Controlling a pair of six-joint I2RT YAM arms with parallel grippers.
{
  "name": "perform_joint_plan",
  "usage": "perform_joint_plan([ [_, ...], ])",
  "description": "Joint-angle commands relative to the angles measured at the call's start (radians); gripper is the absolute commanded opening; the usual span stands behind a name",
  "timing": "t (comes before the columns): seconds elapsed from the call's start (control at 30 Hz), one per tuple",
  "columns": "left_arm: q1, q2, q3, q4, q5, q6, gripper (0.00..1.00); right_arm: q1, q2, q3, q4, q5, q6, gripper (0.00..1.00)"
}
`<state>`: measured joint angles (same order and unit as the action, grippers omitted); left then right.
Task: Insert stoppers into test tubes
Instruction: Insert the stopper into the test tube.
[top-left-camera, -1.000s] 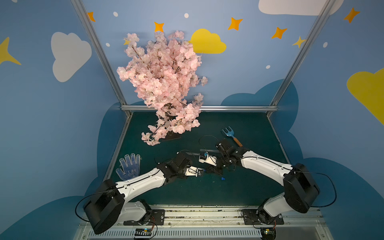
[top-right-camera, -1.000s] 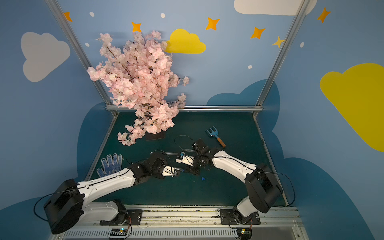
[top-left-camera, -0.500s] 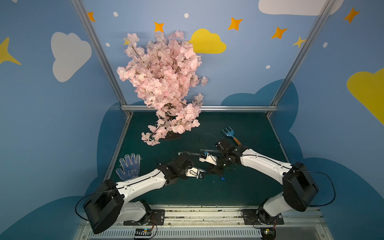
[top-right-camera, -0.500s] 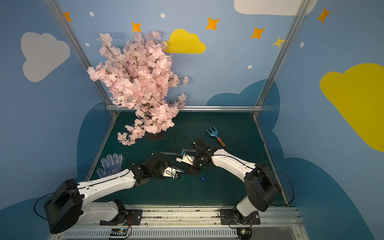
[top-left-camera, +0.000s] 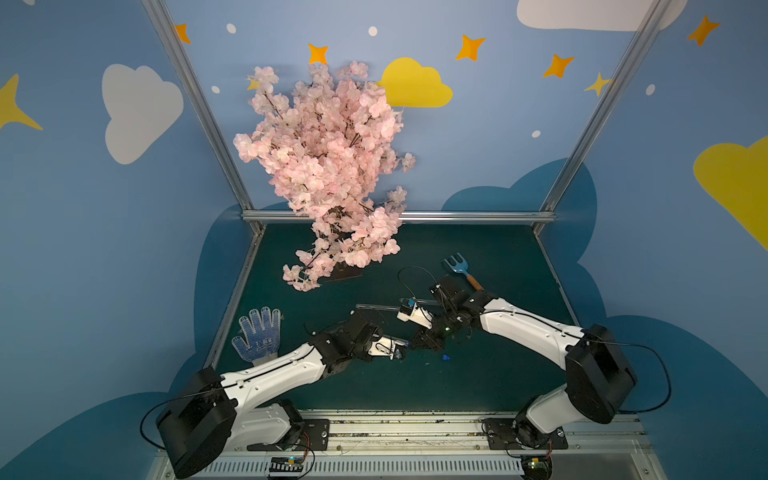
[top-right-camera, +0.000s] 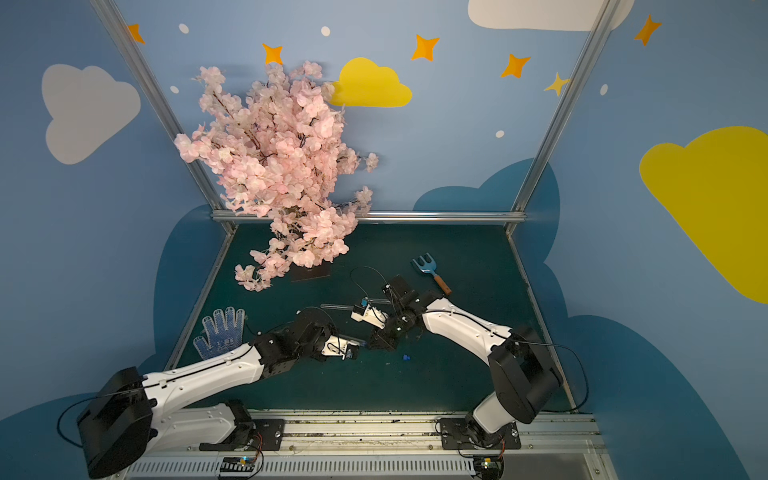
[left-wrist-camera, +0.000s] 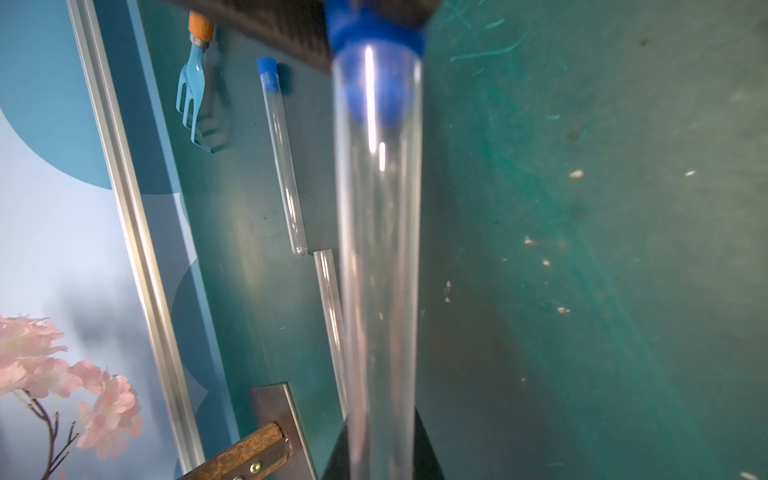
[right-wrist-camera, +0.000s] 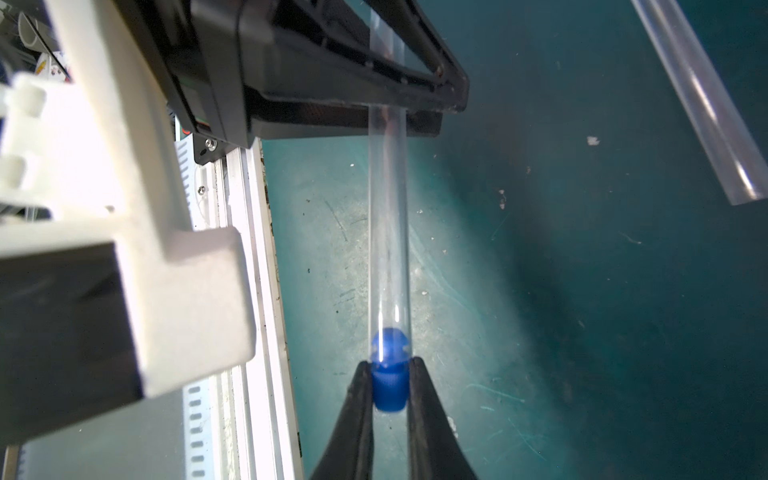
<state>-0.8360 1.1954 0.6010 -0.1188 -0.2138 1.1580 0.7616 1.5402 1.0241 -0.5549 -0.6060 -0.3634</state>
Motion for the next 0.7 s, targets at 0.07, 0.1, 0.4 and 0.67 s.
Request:
perform_joint_plan([
  [0.07, -0.041, -0.025, 0.022, 0.106, 0.277, -0.037, 0.02, 0.041, -0.021, 0.063, 0.222, -0.011, 0.007, 0.00],
  [0.1, -0.042, -0.022, 0.024, 0.099, 0.283, -0.040, 0.02, 0.050, -0.022, 0.065, 0.224, 0.007, 0.001, 0.00],
  [0.4, -0.081, -0.008, -0.012, 0.178, 0.210, 0.015, 0.02, 0.068, -0.026, 0.063, 0.260, 0.015, 0.024, 0.00],
  [0.67, -0.104, -0.022, -0.029, 0.176, 0.181, 0.067, 0.02, 0.068, -0.060, 0.033, 0.311, -0.078, 0.013, 0.00],
])
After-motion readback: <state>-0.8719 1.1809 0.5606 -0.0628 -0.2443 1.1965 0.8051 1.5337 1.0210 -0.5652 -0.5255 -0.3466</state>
